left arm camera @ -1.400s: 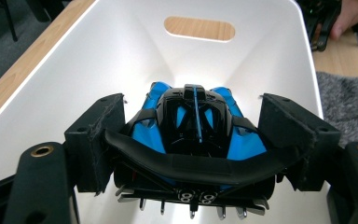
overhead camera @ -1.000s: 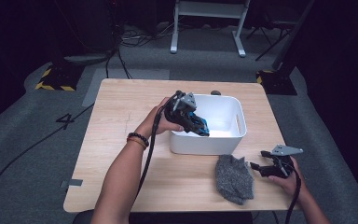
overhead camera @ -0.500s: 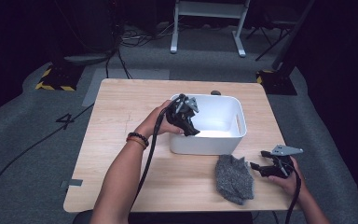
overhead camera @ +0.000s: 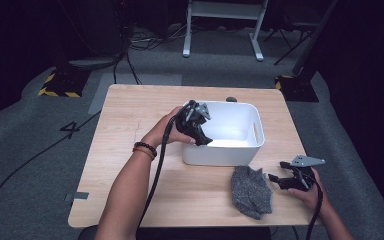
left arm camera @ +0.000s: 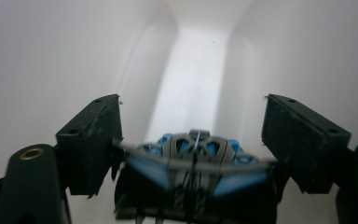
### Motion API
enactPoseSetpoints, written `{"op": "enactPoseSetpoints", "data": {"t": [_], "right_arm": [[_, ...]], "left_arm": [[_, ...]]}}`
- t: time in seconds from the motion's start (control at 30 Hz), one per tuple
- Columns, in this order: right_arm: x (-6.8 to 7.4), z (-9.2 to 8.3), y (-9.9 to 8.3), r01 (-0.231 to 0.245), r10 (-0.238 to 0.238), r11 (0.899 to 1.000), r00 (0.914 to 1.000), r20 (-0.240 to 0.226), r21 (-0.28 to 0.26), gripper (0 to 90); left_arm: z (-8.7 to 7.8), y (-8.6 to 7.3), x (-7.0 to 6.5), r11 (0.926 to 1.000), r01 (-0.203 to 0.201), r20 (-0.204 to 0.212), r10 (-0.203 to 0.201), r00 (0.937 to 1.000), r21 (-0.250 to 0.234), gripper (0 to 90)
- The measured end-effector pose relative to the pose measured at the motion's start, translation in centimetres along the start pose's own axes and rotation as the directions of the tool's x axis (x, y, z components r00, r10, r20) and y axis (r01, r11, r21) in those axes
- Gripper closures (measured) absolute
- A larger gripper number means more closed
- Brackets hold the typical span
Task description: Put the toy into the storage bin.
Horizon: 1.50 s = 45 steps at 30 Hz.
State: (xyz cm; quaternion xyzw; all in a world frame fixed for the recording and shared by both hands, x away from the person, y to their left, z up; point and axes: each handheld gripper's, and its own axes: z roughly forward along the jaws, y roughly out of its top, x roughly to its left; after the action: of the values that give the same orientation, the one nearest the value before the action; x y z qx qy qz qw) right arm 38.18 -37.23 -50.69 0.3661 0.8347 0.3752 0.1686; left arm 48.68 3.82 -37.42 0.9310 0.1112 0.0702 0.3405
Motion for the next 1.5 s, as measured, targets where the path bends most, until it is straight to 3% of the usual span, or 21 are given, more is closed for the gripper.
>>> {"op": "enactPoseSetpoints", "data": {"t": [0.63, 0.93, 1.07, 1.23, 1.5], "right_arm": [[0.0, 0.0, 0.0, 0.003, -0.003, 1.000, 1.0000, 0.000, 0.000, 21.8], [0.0, 0.0, 0.0, 0.002, -0.002, 1.000, 1.0000, -0.001, -0.001, 21.8], [0.0, 0.0, 0.0, 0.002, -0.002, 1.000, 1.0000, -0.001, -0.001, 21.8], [0.0, 0.0, 0.0, 0.003, -0.003, 1.000, 1.0000, -0.001, 0.000, 21.8], [0.0, 0.0, 0.0, 0.003, -0.003, 1.000, 1.0000, 0.000, 0.000, 21.8]], "left_arm": [[-0.4, 0.0, -0.6, 0.9998, -0.017, -0.013, 0.016, 0.9998, -0.012, 19.2], [-1.2, -0.1, -0.7, 0.9984, -0.006, -0.028, 0.004, 0.9996, -0.057, 19.2], [-1.9, -0.2, -0.7, 0.9953, 0.000, -0.047, -0.005, 0.9989, -0.097, 19.2], [-2.8, -0.5, -1.1, 0.9889, 0.017, -0.104, -0.033, 0.9941, -0.148, 18.6], [-3.9, -0.8, -1.6, 0.9841, 0.009, -0.148, -0.035, 0.9884, -0.178, 18.6]]}}
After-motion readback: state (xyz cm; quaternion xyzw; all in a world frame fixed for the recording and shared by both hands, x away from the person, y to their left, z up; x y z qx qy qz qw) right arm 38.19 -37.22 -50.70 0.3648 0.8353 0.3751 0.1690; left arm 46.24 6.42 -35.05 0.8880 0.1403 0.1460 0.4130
